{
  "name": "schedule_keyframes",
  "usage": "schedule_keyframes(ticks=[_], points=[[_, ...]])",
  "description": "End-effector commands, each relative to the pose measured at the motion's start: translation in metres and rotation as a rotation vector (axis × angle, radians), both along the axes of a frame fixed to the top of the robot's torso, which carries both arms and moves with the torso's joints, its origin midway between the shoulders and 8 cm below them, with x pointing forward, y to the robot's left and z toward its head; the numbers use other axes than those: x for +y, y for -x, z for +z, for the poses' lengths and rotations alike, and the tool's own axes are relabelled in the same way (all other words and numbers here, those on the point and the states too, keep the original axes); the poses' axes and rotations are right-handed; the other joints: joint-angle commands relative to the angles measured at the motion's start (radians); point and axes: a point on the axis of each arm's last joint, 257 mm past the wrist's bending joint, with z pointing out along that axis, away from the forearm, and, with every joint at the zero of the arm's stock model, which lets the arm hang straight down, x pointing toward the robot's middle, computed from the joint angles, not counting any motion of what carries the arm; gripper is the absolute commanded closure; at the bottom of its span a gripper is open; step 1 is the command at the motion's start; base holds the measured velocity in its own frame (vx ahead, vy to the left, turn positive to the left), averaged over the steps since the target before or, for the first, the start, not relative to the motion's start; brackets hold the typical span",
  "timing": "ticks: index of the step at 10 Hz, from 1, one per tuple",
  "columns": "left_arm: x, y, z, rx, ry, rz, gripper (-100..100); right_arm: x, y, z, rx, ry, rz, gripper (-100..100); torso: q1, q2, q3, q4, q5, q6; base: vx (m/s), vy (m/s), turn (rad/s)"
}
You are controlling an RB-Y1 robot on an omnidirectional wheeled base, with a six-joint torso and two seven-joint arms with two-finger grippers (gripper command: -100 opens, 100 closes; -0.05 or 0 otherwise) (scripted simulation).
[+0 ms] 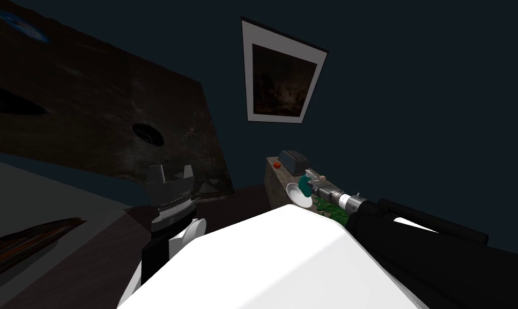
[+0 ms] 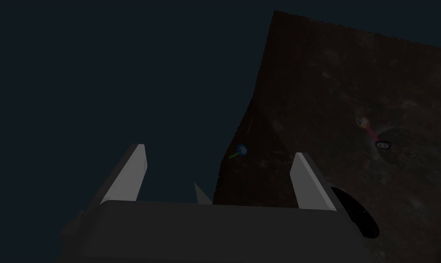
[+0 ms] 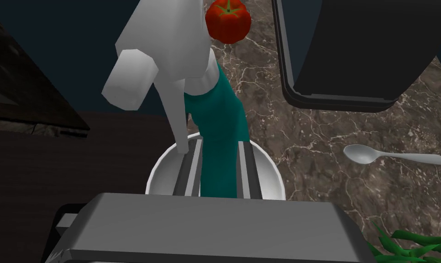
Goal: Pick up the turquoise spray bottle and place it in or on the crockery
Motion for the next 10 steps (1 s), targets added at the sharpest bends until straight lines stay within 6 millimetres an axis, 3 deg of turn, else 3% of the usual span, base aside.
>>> schedule_keyframes(ticks=[1,5,6,7,10], points=[[0.000,0.000,0.000,0.000,0.000,0.000,0,0.000,0.000,0.000,0.000,0.000,0.000,-100,0.000,0.000,0.000,0.000,0.000,0.000,0.000,0.000,0.000],[0.000,0.000,0.000,0.000,0.000,0.000,0,0.000,0.000,0.000,0.000,0.000,0.000,-100,0.000,0.000,0.000,0.000,0.000,0.000,0.000,0.000,0.000],[0.000,0.000,0.000,0.000,0.000,0.000,0,0.000,0.000,0.000,0.000,0.000,0.000,0,0.000,0.000,0.000,0.000,0.000,0.000,0.000,0.000,0.000],[0.000,0.000,0.000,0.000,0.000,0.000,0,-0.004,0.002,0.006,-0.001,0.002,-0.005,-100,0.000,0.000,0.000,0.000,0.000,0.000,-0.004,0.009,0.019],[0.000,0.000,0.000,0.000,0.000,0.000,0,-0.012,0.006,0.024,-0.004,0.005,-0.016,-100,0.001,0.001,0.000,0.000,0.000,0.000,-0.010,0.025,0.031]])
